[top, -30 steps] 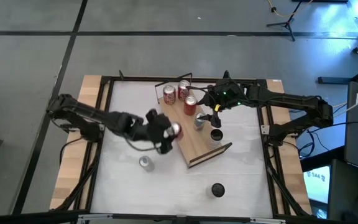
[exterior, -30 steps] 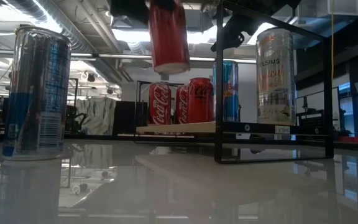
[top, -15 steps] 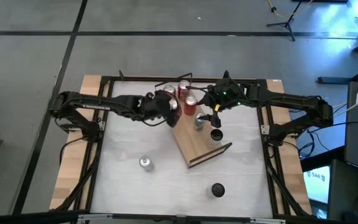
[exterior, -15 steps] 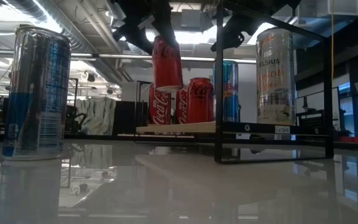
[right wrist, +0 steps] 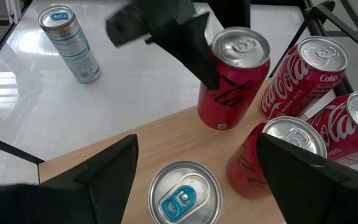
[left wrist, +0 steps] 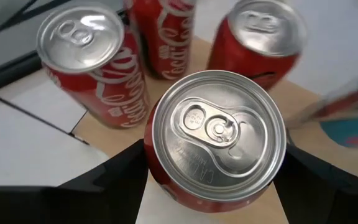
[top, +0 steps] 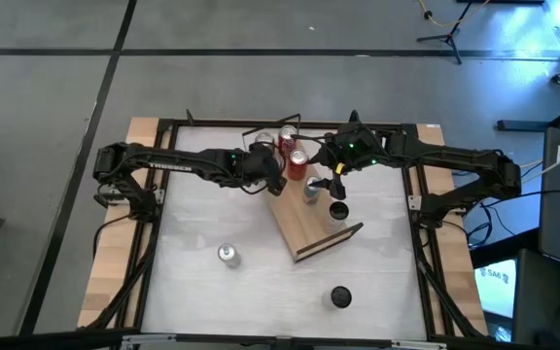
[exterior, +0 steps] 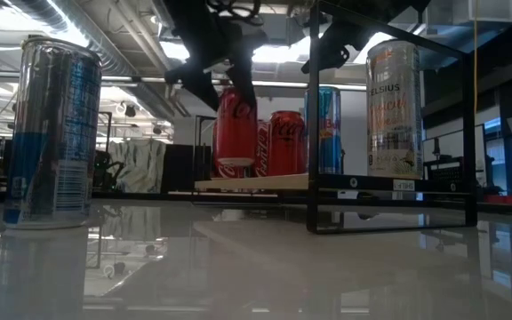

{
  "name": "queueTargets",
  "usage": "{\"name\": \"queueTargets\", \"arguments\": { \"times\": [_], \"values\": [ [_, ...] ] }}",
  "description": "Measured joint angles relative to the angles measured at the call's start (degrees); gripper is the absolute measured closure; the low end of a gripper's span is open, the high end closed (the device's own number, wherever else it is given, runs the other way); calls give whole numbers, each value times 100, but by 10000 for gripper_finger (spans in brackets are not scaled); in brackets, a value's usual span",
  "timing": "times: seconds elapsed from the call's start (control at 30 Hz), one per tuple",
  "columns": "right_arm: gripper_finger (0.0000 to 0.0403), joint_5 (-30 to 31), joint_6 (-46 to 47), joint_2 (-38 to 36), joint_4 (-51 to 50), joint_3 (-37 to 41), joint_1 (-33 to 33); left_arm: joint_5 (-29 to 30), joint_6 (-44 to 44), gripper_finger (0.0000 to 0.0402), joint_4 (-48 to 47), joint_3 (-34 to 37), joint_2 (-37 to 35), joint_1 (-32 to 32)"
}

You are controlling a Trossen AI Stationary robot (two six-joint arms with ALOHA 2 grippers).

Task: Place canned beverage on shelf
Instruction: Put the red black soda can on the shelf aligned with the other red black soda can

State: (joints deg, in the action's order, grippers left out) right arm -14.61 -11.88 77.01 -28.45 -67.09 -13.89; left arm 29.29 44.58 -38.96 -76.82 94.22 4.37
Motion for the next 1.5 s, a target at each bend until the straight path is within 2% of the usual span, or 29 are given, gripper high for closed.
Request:
{"name": "queueTargets", "arguments": {
  "times": [0.43, 1.07, 1.5],
  "values": [
    [81, 0, 0, 0, -2, 0, 0, 277, 1074, 125, -93, -7, 134, 41],
    [81, 0, -1, 0, -5, 0, 0, 338, 935, 125, 1, 0, 463, 17],
    [81, 0, 0, 0, -2, 0, 0, 455, 1519, 120, 155, 0, 463, 28]
  ]
}}
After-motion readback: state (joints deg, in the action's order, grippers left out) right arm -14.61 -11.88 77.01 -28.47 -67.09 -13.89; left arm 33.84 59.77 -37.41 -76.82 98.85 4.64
